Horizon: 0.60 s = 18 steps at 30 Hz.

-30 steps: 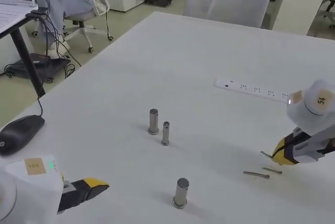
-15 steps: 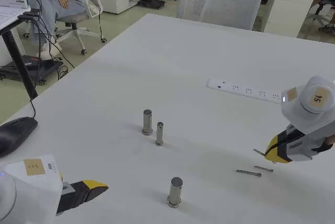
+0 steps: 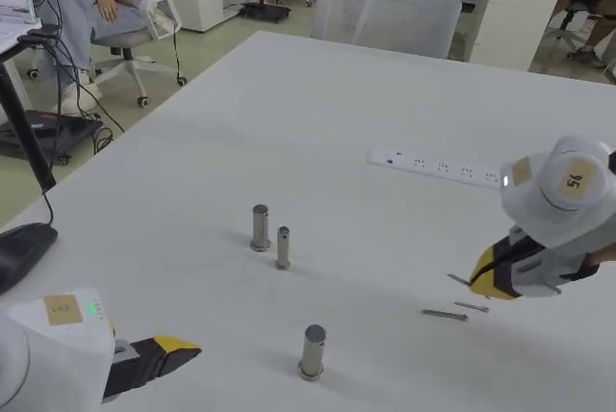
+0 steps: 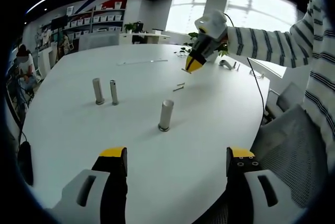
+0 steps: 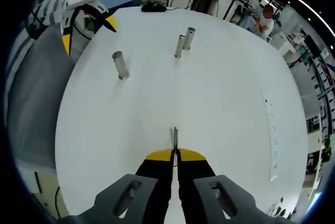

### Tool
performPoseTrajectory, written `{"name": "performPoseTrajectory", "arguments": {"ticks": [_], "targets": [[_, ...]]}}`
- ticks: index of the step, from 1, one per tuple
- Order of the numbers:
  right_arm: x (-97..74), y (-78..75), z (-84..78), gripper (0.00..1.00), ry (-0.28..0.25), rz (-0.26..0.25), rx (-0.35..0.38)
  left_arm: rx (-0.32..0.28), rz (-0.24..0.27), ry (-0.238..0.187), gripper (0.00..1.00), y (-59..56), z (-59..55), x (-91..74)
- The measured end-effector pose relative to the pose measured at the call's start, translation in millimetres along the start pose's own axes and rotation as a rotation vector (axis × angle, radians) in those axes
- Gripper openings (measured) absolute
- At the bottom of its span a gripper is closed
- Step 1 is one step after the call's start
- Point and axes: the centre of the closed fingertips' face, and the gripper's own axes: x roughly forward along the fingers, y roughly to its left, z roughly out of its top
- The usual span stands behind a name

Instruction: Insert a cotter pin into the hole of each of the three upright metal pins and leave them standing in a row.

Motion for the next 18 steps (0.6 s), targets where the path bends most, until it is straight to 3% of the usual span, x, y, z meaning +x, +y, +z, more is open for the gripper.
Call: {"name": "performPoseTrajectory", "arguments": {"ticks": [18], "targets": [[-14.4, 29.5, 6.6, 0.03, -0.042, -0.054, 0.000, 0.001, -0.027, -0.014, 0.73, -6.5, 3.4, 0.9]]}}
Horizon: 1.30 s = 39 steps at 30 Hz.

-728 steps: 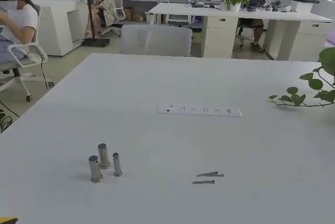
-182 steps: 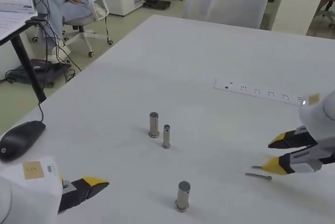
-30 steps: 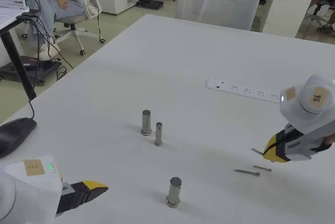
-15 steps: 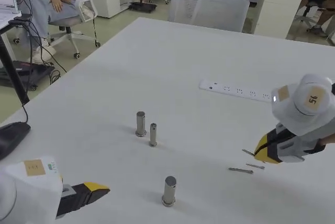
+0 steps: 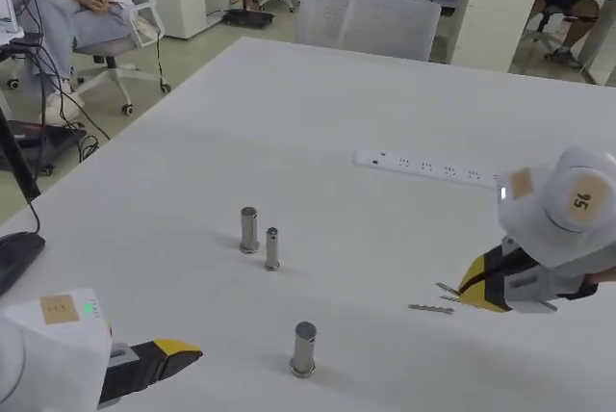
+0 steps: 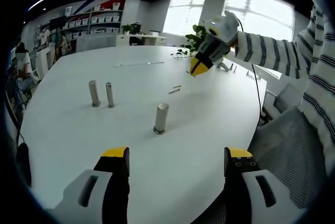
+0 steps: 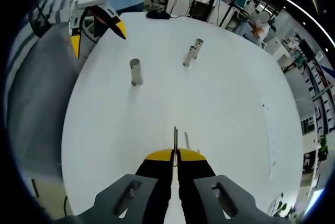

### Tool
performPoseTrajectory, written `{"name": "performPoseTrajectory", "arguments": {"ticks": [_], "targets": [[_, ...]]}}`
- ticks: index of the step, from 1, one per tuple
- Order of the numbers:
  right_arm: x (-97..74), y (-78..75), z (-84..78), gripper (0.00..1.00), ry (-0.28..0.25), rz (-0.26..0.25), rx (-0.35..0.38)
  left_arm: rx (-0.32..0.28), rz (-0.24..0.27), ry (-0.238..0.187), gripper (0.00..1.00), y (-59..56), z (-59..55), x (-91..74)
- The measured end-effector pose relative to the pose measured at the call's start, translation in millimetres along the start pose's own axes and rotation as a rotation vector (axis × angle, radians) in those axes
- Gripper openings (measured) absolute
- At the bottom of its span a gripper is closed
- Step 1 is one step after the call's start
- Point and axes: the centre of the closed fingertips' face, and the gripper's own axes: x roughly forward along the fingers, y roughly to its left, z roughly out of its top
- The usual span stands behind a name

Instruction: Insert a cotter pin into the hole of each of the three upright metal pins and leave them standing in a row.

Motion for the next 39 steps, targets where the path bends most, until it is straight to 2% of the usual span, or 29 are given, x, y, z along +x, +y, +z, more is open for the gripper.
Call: {"name": "performPoseTrajectory", "arguments": {"ticks": [9, 14, 29, 34, 39], "targets": [[-5.3, 14.0, 2.9, 0.03, -0.023, -0.027, 0.018, 0.020, -0.020, -0.011, 0.71, -5.6, 5.7, 1.9], [-8.8, 22.8, 3.7, 0.03, -0.033, -0.037, 0.025, 0.048, -0.039, -0.030, 0.70, -11.5, 17.7, 6.6], [-14.6, 43.8, 3.5, 0.03, -0.052, -0.056, 0.053, 0.091, -0.112, -0.064, 0.64, -28.2, 43.5, 28.1], [-16.2, 53.3, 3.3, 0.03, -0.063, -0.066, 0.074, 0.101, -0.138, -0.072, 0.62, -34.2, 48.9, 34.8], [-16.9, 60.7, 1.1, 0.03, -0.059, -0.070, 0.075, 0.101, -0.168, -0.068, 0.60, -41.6, 49.4, 42.3]]}}
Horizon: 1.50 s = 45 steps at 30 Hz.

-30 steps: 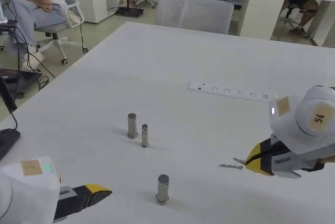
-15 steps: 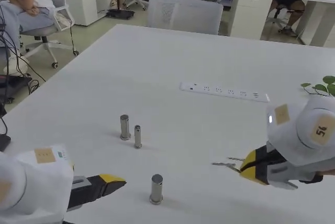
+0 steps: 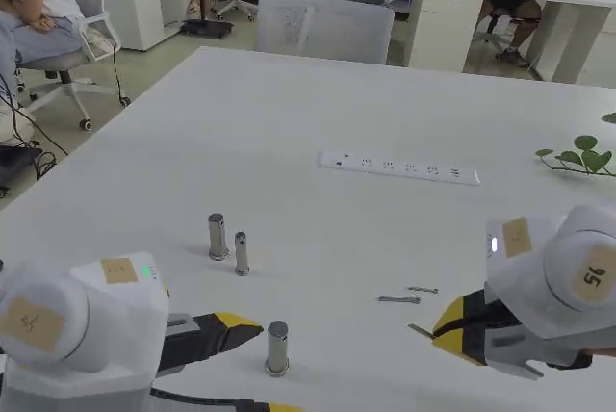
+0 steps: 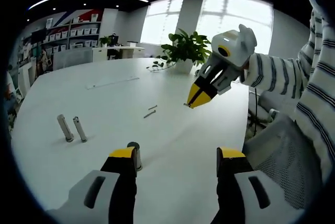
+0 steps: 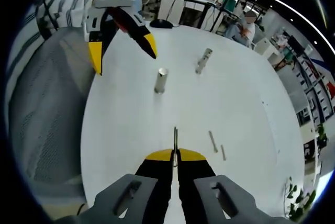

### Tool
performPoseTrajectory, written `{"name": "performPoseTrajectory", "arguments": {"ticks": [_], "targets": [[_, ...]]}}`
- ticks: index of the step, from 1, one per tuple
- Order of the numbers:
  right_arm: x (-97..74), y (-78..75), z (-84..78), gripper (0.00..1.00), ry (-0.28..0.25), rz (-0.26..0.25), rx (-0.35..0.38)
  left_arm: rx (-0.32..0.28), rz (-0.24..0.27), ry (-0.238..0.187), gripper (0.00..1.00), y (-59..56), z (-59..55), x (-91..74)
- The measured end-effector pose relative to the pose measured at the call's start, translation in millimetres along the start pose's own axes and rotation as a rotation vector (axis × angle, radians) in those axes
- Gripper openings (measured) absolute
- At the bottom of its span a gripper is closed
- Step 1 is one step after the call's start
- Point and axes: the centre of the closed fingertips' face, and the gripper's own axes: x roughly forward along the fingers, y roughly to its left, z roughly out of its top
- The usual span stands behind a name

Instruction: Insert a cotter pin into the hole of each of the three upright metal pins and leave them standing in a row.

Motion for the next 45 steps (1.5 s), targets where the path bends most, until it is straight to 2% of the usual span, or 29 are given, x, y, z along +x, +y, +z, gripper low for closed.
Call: {"name": "performPoseTrajectory", "arguments": {"ticks": [15, 24, 29, 34, 45], "targets": [[-2.0, 14.1, 5.3, 0.03, -0.001, -0.016, -0.011, -0.007, -0.058, 0.002, 0.57, -10.1, -2.4, 18.7], [0.8, 24.1, 9.6, 0.03, -0.011, -0.013, -0.014, 0.001, -0.092, 0.003, 0.54, -17.7, 2.6, 27.7], [-0.1, 25.7, 12.8, 0.03, -0.016, -0.031, -0.025, -0.010, -0.101, -0.004, 0.54, -20.7, 5.2, 31.3], [2.1, 30.8, 13.4, 0.03, -0.012, -0.026, -0.028, -0.012, -0.119, -0.013, 0.46, -25.8, 8.5, 36.4], [3.1, 35.6, 15.4, 0.03, -0.015, -0.035, -0.031, -0.085, -0.151, -0.001, 0.41, -33.7, 6.3, 47.1]]}}
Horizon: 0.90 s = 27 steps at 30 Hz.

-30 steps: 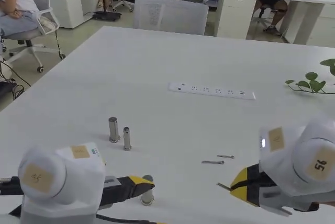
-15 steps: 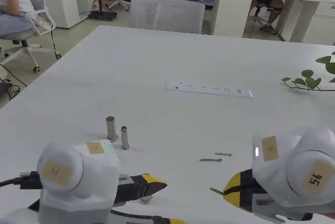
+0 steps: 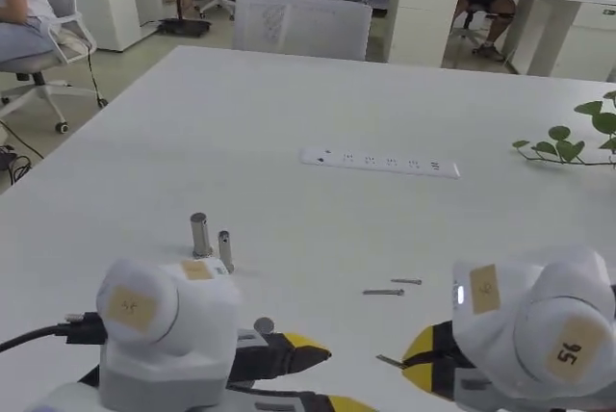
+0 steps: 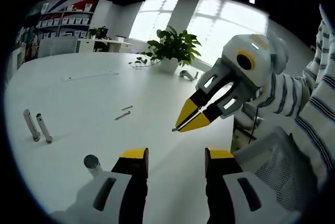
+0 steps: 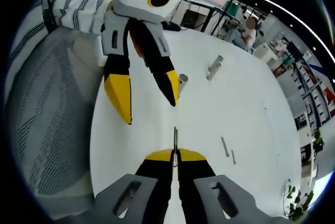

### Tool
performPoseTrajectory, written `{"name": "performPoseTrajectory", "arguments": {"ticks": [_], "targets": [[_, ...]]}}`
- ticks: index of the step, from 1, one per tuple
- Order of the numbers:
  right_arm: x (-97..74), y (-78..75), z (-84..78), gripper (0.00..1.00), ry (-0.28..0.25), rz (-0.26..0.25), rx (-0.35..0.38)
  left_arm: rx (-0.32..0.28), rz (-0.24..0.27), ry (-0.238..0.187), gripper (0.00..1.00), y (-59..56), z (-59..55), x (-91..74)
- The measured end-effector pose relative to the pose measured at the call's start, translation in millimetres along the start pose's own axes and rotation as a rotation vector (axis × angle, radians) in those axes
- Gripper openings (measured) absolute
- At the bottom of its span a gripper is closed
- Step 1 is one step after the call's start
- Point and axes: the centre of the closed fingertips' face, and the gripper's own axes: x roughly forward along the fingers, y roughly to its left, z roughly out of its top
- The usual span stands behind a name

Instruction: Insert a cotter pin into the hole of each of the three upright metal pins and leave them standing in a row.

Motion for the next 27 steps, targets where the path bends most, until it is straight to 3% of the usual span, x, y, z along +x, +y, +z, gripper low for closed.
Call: {"name": "performPoseTrajectory", "arguments": {"ticks": [10, 27], "targets": [[3.1, 11.2, 4.2, 0.03, -0.005, 0.002, -0.012, -0.057, 0.001, 0.002, 0.30, 1.1, -1.3, 2.7], [6.4, 22.6, 13.4, 0.03, -0.033, -0.016, -0.035, -0.100, -0.023, 0.003, 0.17, -4.6, -1.1, 6.2]]}}
